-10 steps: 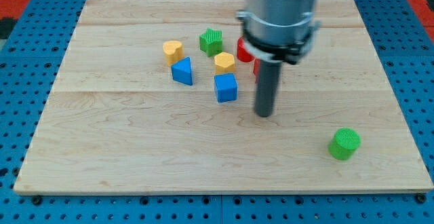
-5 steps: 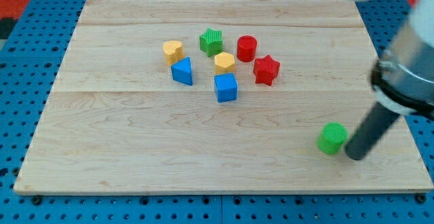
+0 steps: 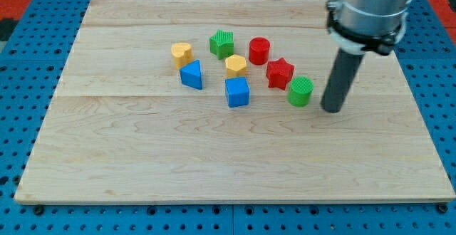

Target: Move the green circle into the red star

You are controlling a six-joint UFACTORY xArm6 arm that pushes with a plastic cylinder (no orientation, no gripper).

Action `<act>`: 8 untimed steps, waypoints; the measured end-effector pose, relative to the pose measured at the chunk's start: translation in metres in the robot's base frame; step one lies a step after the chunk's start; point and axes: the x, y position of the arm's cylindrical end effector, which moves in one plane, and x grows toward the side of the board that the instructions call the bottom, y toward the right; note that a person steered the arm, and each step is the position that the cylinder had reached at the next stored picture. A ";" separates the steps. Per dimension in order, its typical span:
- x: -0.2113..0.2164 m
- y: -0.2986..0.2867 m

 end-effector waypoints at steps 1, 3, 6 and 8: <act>-0.013 0.010; -0.003 -0.058; -0.028 -0.072; -0.041 -0.084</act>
